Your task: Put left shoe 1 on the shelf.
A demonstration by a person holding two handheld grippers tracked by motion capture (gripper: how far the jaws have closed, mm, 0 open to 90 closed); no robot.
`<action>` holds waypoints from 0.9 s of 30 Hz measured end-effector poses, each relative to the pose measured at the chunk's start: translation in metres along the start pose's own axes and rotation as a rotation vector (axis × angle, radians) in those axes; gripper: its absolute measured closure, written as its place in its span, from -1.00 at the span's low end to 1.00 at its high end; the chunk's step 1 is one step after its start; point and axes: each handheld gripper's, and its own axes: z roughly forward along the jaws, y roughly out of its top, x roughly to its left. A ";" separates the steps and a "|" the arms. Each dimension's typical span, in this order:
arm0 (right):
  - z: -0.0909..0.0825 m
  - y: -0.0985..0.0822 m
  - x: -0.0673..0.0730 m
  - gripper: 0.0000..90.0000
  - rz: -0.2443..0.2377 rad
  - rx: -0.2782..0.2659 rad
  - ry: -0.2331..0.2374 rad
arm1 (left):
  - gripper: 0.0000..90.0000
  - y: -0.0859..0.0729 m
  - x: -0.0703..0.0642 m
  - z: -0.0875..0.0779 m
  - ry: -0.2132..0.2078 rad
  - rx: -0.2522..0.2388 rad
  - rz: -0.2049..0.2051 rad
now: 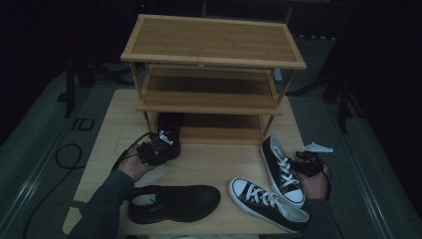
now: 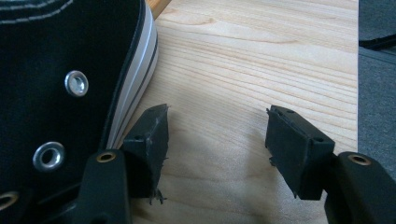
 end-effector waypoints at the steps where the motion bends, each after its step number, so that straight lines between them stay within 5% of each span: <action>1: 0.000 0.000 0.000 -0.12 0.000 0.000 0.000 | 1.00 0.002 -0.001 0.004 -0.006 0.014 0.007; 5: 0.000 0.000 0.000 -0.12 0.000 0.000 0.000 | 1.00 0.006 -0.001 0.018 0.018 0.076 0.038; 27: 0.000 0.000 0.000 -0.12 0.000 0.000 0.000 | 1.00 0.016 0.021 0.022 0.090 0.044 -0.061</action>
